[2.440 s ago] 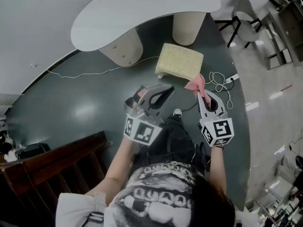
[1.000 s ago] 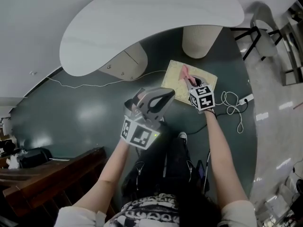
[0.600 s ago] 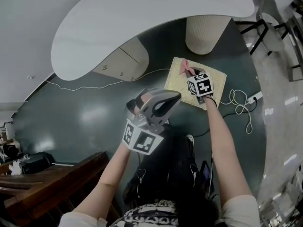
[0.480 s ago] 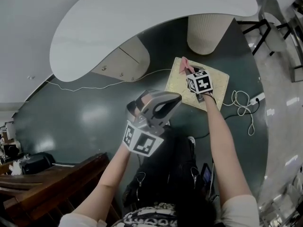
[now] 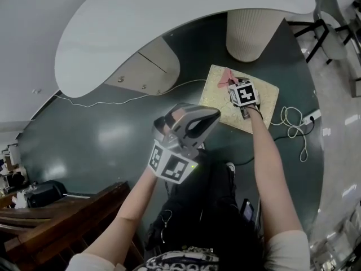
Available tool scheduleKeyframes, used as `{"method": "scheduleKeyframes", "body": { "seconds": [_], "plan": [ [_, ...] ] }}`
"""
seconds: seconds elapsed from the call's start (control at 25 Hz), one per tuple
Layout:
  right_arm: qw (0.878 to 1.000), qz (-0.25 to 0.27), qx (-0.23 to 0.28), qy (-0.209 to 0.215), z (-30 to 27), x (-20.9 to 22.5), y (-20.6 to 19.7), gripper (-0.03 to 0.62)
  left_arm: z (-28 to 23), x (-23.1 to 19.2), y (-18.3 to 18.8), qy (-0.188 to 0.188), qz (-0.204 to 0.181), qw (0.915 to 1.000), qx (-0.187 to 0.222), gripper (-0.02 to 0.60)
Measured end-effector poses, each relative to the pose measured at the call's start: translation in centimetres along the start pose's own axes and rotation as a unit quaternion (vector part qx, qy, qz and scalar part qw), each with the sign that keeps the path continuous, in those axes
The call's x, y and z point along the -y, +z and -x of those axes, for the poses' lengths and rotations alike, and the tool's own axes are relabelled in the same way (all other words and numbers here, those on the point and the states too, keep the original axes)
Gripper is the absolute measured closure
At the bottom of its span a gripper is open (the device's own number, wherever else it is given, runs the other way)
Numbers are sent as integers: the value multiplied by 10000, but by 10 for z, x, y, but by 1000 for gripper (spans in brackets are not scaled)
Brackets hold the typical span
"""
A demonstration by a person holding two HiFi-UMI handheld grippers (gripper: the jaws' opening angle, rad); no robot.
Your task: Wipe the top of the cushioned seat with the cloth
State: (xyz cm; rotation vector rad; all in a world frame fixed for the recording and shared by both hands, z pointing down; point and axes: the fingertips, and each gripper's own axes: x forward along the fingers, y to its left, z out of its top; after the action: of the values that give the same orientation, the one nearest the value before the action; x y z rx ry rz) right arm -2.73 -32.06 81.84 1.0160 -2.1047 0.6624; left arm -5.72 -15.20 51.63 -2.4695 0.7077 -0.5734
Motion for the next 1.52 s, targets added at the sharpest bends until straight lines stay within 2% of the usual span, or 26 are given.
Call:
{"method": "scheduleKeyframes", "body": {
  "seconds": [0.32,0.52,0.68,0.8,0.96,1.16,1.32,1.52],
  "plan": [
    [9947,-515,-380,-805,65,92,-70,583,-9,1,16,-96,44,9999,75,575],
    [9878,-638,-706,-1232,110,146,-116,583,-18,6,25,-192,118,9997,135,575],
    [9849,-607,-847,-1384,131,168,-132,583,-23,6,26,-223,122,9996,145,575],
    [9867,-537,-745,-1342,139,168,-127,583,-25,6,27,-263,66,9995,133,575],
    [9933,-472,-165,-1045,144,142,-84,583,-25,-1,29,-268,41,9995,138,575],
    [9993,-82,319,-161,116,58,-23,583,-19,-16,28,-126,96,9998,90,575],
    [9982,213,371,416,77,-14,7,583,-9,-31,20,-9,104,9999,40,575],
    [9965,270,226,762,28,-73,19,583,1,-49,3,167,179,9997,-55,575]
  ]
}}
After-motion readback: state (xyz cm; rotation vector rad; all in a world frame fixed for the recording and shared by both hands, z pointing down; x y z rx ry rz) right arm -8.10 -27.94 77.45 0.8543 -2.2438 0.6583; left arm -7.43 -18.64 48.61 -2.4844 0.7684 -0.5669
